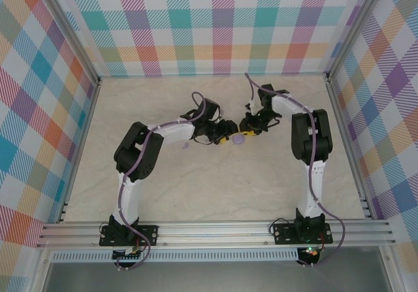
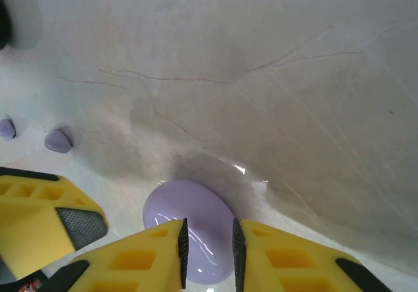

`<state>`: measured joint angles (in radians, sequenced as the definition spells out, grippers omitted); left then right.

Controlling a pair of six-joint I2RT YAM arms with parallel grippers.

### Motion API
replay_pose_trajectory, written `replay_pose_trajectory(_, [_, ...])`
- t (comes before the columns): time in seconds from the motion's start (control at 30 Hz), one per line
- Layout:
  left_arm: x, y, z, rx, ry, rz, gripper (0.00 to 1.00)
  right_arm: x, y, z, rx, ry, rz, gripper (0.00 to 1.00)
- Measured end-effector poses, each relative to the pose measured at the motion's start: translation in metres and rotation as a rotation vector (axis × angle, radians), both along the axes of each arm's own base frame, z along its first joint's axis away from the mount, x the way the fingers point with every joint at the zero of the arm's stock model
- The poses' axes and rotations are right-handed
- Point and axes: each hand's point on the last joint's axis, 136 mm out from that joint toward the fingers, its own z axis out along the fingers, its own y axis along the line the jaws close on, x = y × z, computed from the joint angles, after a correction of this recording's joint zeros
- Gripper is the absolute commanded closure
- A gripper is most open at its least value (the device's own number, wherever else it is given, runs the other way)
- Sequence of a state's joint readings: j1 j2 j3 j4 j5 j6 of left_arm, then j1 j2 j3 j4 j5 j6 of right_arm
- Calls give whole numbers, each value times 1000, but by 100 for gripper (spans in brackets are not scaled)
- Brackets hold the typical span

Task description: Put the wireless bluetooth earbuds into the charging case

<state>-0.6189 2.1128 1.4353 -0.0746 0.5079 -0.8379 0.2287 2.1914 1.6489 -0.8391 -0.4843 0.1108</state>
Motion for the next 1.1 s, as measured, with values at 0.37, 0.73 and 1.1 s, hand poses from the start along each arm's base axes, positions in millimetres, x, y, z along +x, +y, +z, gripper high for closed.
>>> replay_pose_trajectory(0.37, [-4, -6, -20, 4, 49, 15, 41, -3, 2, -2, 14, 10, 1, 76])
replay_pose_trajectory(0.73, [-1, -13, -23, -36, 68, 34, 48, -7, 1, -7, 52, 14, -13, 77])
replay_pose_trajectory(1.1, [2, -17, -27, -66, 85, 49, 60, -9, 1, -6, 69, 9, -33, 77])
